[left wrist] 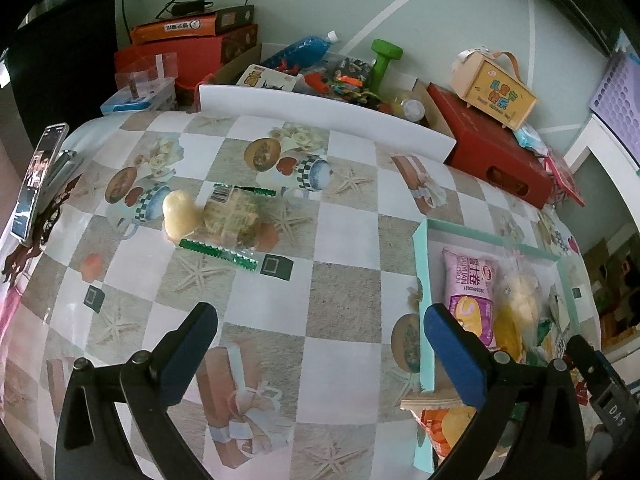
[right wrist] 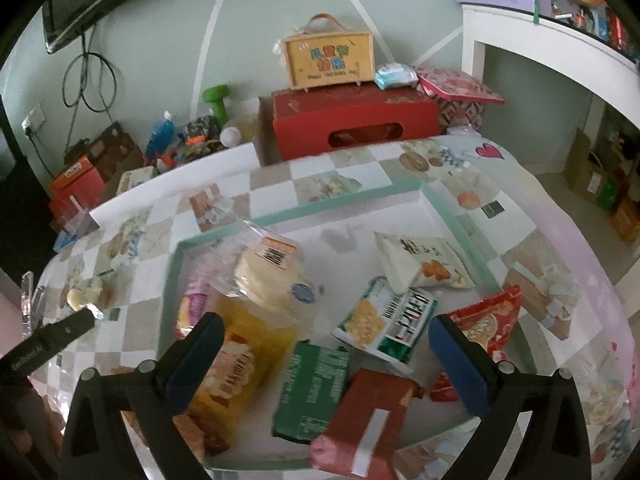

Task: Organize snacks
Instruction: 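Move both open grippers back to the remaining snacks on the table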

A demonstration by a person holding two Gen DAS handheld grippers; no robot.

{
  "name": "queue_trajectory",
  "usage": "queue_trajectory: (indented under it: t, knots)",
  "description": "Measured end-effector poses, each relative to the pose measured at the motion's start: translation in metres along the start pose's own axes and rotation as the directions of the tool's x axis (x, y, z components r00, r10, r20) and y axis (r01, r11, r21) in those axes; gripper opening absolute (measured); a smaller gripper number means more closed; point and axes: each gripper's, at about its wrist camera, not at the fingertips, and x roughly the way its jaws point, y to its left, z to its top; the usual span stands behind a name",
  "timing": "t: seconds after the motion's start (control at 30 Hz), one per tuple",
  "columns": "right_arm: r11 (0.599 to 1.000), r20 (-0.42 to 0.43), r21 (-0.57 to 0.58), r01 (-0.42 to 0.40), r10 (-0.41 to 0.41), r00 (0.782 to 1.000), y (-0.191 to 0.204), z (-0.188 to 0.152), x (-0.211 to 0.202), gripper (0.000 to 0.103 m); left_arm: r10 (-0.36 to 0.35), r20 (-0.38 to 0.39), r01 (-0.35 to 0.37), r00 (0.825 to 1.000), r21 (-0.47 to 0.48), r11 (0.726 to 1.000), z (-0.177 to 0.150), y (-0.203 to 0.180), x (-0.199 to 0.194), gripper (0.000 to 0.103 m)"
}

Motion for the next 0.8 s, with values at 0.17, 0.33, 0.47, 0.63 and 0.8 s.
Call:
queue_trajectory:
  t: [0.17,0.33,0.47,0.63,0.8]
  knots:
    - [0.996,0.038,-0.016,-0.086,0.087,0.996,0.022,0.002,-0.009,0.103,0.046,0.000,-0.046,0.999,0.020,0.999,0.003,0.011,-0.003,0.103]
    - [0.985,0.052,-0.071,-0.160,0.163,0.985,0.055,-0.002,-0.016,0.103,0.089,0.005,-0.088,0.996,-0.021,0.996,0.008,0.035,-0.007,0.103]
    - [0.968,0.047,-0.128,-0.216,0.224,0.974,0.084,-0.009,-0.020,0.103,0.122,0.010,-0.121,0.992,-0.073,0.990,0.011,0.060,-0.012,0.103]
    - [0.941,0.025,-0.213,-0.262,0.273,0.962,0.118,-0.021,-0.022,0.103,0.143,0.009,-0.140,0.990,-0.154,0.978,0.013,0.092,-0.016,0.103]
    - [0.919,0.006,-0.266,-0.291,0.303,0.953,0.141,-0.032,-0.021,0.103,0.143,0.003,-0.140,0.990,-0.204,0.969,0.014,0.113,-0.016,0.103]
